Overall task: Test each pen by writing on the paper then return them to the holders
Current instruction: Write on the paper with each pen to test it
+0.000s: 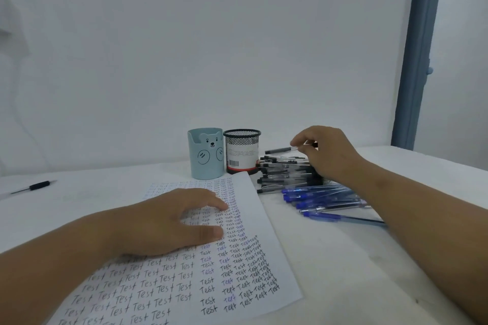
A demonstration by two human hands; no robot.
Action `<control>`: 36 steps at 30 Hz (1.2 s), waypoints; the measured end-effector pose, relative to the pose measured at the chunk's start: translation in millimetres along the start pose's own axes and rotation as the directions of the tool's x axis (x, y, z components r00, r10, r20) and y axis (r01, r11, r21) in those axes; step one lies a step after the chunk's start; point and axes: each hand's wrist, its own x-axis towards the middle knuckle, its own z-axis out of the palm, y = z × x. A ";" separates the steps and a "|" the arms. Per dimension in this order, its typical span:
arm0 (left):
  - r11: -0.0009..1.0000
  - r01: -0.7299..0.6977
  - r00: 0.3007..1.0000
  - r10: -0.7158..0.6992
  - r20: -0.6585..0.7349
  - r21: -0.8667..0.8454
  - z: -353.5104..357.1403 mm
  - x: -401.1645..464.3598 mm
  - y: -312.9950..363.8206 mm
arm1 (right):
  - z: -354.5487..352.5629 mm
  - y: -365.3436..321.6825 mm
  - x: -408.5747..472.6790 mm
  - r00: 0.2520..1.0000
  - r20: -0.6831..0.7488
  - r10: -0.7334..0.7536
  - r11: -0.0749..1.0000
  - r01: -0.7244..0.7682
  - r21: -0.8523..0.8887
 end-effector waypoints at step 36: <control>0.856 0.224 0.625 -0.493 -0.605 -0.465 -77.0 -30.4 -103.4 | 111.0 -174.1 -44.0 0.728 0.559 -0.396 0.898 0.434 0.072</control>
